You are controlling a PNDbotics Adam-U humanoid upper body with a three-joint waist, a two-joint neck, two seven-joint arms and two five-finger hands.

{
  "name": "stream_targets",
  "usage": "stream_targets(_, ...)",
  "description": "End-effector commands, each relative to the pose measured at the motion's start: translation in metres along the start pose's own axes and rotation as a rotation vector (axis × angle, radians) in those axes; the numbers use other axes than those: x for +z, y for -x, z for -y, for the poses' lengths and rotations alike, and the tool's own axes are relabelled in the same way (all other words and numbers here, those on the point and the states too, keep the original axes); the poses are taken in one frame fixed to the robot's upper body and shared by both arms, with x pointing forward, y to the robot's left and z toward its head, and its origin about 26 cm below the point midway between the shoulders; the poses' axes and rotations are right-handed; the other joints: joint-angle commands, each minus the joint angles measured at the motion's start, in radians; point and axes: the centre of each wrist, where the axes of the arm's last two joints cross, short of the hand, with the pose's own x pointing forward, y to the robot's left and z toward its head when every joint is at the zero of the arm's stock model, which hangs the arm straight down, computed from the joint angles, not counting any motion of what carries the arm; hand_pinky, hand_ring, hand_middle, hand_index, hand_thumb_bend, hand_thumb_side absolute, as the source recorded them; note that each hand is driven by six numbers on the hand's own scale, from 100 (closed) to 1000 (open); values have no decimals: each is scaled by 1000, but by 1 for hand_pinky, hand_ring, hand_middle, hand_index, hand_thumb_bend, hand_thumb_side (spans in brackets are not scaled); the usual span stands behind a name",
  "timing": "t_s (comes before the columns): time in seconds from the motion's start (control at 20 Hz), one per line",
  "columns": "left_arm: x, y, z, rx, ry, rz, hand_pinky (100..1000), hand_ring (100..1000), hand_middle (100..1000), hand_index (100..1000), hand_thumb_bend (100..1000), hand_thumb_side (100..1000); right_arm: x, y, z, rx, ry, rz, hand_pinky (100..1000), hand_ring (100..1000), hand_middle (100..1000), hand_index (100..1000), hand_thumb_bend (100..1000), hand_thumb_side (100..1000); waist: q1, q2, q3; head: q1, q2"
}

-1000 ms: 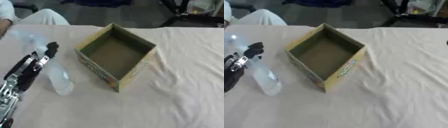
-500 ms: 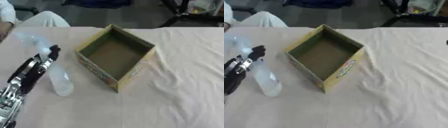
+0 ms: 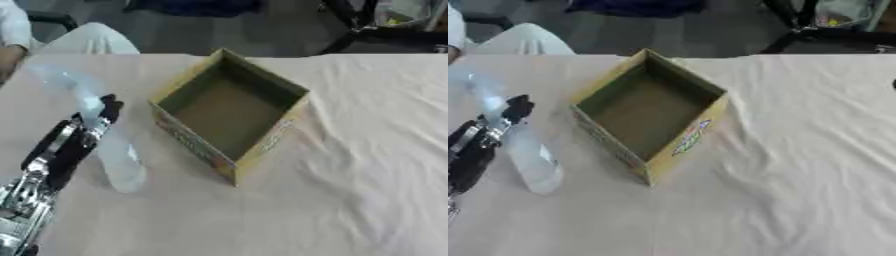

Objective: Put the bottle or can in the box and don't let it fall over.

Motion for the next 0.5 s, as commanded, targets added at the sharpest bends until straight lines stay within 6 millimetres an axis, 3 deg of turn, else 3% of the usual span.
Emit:
stream_targets(0.05,-2,-6,-3,-15,-11,21,1000,1000,1000,822,199,758,-3,-12,1,34,-21,30,1000,1000,979,1000,100,470,-2,-22,1,-1,-3)
stream_targets(0.2,-2,-5,-1,-17,0,15,1000,1000,1000,817,186,714,-3,-12,1,35,-21,30,1000,1000,978,1000,100,467,-2,-21,1,-2,-2)
stream_targets(0.5,-2,-2,1,-28,27,8,1000,1000,1000,811,170,718,-3,-12,1,35,-20,31,1000,1000,977,1000,100,470,-4,-19,1,-17,20)
